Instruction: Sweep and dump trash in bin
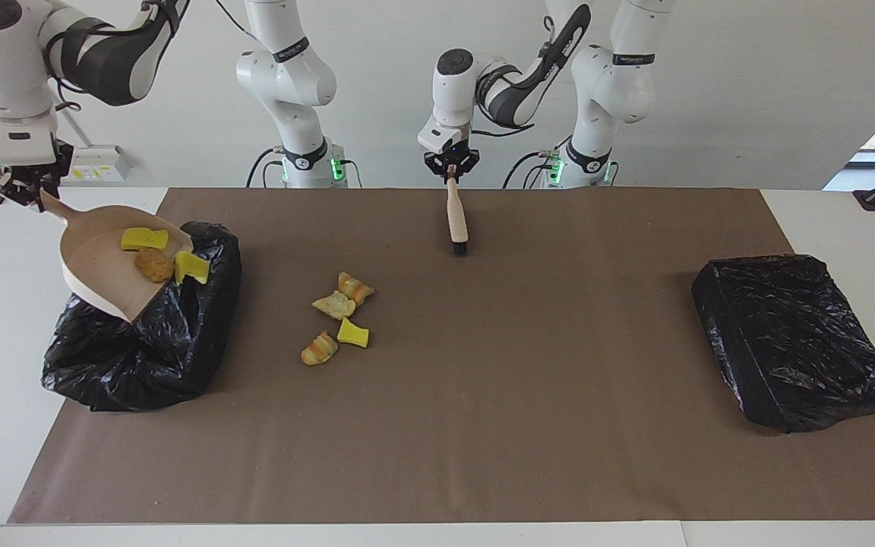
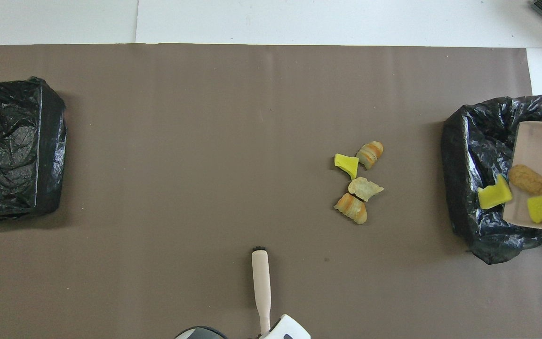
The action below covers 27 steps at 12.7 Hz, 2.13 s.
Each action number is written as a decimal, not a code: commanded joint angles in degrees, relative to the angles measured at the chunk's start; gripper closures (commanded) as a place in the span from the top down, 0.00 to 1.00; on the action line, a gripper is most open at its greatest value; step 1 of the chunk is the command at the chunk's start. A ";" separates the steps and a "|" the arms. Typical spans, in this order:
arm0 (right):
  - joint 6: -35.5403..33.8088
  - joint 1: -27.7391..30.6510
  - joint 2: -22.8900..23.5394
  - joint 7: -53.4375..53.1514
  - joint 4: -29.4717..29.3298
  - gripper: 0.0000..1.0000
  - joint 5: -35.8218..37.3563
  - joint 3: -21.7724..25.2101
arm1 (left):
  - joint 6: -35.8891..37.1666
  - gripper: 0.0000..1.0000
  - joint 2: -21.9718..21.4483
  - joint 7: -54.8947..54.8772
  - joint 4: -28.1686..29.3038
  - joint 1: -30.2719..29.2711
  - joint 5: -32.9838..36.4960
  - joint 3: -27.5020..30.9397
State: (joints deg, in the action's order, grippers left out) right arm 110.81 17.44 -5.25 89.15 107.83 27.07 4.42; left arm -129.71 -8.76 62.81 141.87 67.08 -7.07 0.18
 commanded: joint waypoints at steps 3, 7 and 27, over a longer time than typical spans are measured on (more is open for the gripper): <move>2.82 -1.45 -0.37 2.08 0.80 0.00 4.12 -0.55 | 4.02 0.91 0.94 -9.45 -4.94 -6.60 -0.84 0.00; 4.15 -2.68 1.21 1.64 -0.87 0.00 9.32 -0.82 | 7.79 1.00 1.46 -27.61 -10.98 -16.85 2.83 0.35; -22.65 -9.62 -0.72 -32.91 -11.50 0.00 4.61 -10.82 | 38.65 1.00 7.09 -70.11 -55.12 -56.62 8.12 1.14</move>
State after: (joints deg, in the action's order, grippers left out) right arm 90.25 7.61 -5.09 65.58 96.85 36.64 -4.45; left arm -92.63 -2.86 -6.79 89.15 10.93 0.50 1.77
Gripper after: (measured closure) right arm 0.687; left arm 0.000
